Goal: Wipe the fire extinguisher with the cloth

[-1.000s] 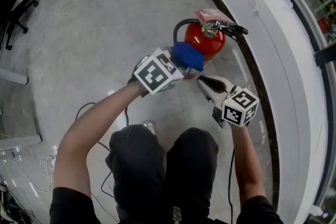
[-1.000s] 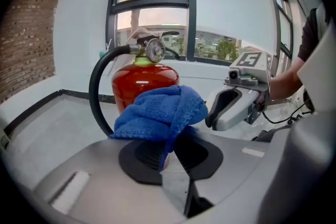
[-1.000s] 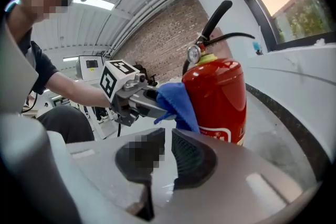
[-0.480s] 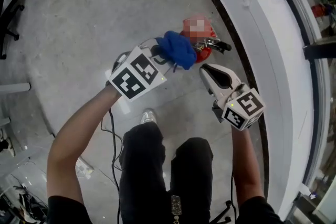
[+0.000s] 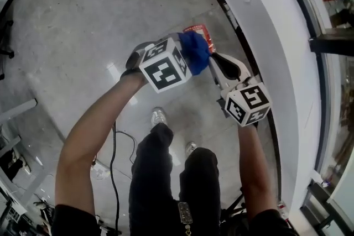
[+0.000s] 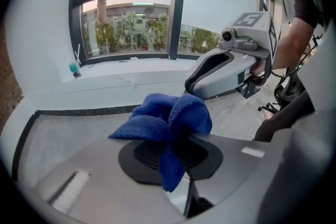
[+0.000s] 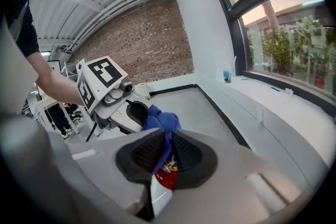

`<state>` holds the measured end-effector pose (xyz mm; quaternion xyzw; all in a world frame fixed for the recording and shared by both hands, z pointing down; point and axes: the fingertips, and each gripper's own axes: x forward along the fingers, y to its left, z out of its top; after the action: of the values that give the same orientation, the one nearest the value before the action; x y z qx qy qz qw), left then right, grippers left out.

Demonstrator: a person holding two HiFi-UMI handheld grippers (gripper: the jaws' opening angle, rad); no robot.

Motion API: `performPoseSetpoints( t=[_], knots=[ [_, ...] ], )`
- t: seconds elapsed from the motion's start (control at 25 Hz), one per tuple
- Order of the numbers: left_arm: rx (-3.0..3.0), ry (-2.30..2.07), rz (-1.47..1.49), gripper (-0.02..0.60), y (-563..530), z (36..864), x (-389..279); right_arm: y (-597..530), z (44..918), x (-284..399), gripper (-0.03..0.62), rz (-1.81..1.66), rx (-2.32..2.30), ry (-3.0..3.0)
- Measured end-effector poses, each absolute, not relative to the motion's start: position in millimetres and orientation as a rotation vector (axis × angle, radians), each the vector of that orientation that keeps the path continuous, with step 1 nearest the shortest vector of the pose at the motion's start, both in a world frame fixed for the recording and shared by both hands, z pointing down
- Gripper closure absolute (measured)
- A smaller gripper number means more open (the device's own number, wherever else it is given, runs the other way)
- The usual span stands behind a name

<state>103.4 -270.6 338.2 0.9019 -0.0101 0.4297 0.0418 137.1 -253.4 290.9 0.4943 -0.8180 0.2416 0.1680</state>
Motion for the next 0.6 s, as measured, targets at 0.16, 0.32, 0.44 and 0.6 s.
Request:
performPoseSetpoints(
  t=[0.16,0.32,0.44,0.6],
  knots=[
    [2.705,0.080,1.346,0.525,-276.8,355.4,118.6,-262.4,293.8,145.6,0.556,0.697,1.402,-2.249],
    [2.665,0.146,1.385,0.525,-287.6,366.4,130.8,-264.8,311.4,165.6,0.556,0.671,1.349,-2.144],
    [2.645,0.199,1.430,0.525,-292.8,377.2,141.9,-260.9,324.1,173.6,0.556,0.720,1.313,-2.136],
    [2.619,0.257,1.474,0.525,-305.7,391.4,155.5,-264.6,325.9,180.8,0.556,0.758,1.286,-2.169]
  ],
)
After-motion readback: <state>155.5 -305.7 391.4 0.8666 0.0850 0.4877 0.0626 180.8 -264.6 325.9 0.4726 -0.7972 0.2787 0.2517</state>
